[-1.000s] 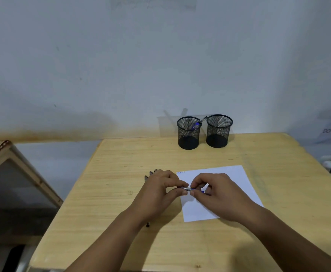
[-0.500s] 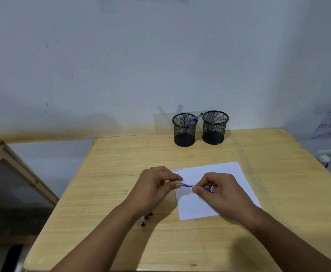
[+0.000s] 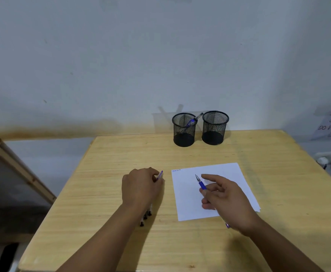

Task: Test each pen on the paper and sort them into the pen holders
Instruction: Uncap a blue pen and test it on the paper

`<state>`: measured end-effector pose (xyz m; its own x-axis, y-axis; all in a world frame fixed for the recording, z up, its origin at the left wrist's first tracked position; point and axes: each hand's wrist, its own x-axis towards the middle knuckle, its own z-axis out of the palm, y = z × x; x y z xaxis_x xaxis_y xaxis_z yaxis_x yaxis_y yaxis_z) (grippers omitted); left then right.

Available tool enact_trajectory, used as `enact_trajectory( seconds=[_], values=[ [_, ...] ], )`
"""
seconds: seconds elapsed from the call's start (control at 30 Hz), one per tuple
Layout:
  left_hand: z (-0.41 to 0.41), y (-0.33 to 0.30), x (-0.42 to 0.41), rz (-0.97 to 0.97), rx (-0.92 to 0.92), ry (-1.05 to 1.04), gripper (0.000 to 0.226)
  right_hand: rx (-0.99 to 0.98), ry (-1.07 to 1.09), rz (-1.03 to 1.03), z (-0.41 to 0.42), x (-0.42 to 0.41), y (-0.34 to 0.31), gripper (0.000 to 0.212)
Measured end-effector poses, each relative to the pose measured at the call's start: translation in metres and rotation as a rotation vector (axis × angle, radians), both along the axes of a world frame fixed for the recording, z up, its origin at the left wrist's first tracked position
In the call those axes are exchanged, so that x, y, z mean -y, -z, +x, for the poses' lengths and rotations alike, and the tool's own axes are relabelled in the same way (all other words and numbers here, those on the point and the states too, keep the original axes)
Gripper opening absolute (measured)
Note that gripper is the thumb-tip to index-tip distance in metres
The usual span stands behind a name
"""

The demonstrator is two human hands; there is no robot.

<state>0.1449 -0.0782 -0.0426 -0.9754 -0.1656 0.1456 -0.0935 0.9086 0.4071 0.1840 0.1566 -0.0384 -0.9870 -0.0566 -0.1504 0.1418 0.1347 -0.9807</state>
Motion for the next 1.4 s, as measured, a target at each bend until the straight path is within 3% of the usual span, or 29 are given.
enact_trajectory(
  seconds=[0.17, 0.3, 0.43, 0.57, 0.67, 0.77, 1.4],
  values=[
    [0.001, 0.003, 0.0, -0.077, -0.073, 0.052, 0.015, -0.014, 0.065, 0.005, 0.002, 0.001, -0.002, 0.019],
    [0.016, 0.009, -0.015, -0.061, -0.21, 0.206, 0.026, -0.031, 0.114, -0.081, 0.002, 0.001, -0.002, 0.021],
    [0.039, 0.023, -0.034, -0.105, -0.185, 0.349, 0.046, -0.033, 0.15, -0.224, 0.004, -0.003, 0.0, 0.03],
    [0.052, 0.031, -0.045, -0.153, -0.141, 0.368, 0.042, -0.026, 0.183, -0.37, 0.006, -0.01, 0.001, 0.028],
    [0.058, 0.036, -0.047, -0.157, -0.178, 0.376, 0.039, -0.115, 0.218, -0.189, 0.002, -0.01, 0.003, 0.017],
    [0.062, 0.04, -0.047, -0.17, -0.188, 0.392, 0.04, -0.121, 0.249, -0.147, -0.007, -0.005, 0.004, 0.01],
    [0.057, 0.039, -0.046, -0.109, -0.22, 0.354, 0.05, -0.218, 0.24, 0.226, -0.074, 0.038, 0.02, 0.01]
  ],
)
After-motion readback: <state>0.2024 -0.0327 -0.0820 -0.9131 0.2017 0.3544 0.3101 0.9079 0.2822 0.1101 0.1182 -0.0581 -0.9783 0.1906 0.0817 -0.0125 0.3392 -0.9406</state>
